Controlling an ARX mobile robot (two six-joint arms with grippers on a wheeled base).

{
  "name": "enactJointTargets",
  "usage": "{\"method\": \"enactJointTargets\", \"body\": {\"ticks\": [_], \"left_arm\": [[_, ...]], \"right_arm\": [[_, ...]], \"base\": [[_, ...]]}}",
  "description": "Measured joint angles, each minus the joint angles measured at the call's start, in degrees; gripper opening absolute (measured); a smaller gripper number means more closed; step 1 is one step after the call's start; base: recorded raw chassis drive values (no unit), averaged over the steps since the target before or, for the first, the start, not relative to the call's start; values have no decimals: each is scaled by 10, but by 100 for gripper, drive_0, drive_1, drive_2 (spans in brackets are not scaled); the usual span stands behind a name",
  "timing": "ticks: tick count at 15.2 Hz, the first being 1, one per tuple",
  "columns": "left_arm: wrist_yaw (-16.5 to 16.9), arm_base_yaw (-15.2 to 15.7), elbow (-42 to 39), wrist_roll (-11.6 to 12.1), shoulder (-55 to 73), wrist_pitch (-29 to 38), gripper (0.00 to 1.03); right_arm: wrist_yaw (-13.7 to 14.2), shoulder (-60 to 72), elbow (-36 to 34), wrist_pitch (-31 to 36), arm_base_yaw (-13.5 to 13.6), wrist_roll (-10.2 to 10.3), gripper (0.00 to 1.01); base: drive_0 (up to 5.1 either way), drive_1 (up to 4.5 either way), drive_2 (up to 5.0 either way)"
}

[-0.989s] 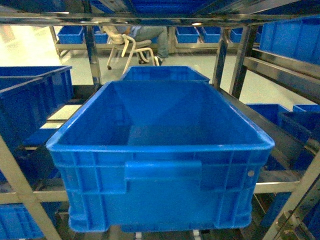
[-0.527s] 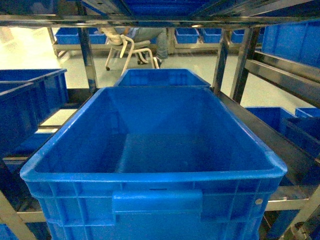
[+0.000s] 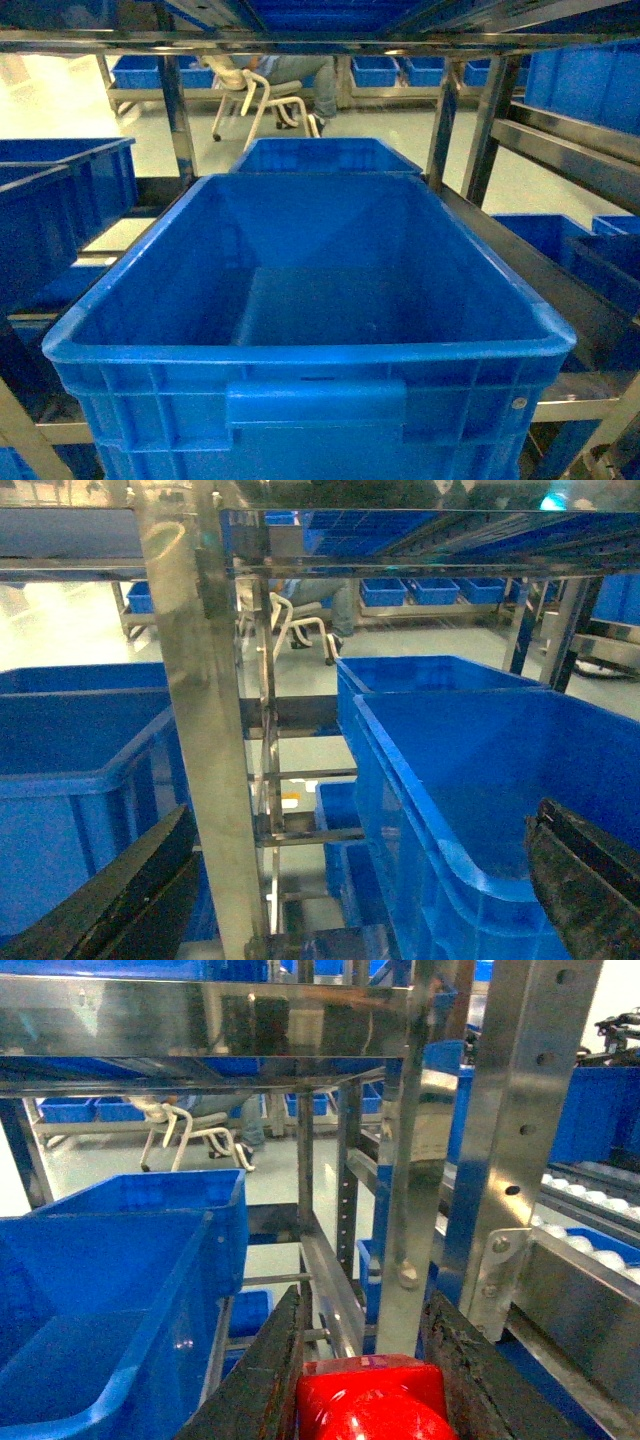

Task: Pick red block from blue box to shelf

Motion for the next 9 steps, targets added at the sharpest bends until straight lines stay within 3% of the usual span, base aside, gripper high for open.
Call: {"method": "enactJointTargets", "body": {"ticks": [9], "left_arm": [[0, 0, 0, 0, 0, 0, 98]], "right_arm": [[-1, 0, 0, -1, 0, 0, 29]], "base": [[0, 0, 0]]}}
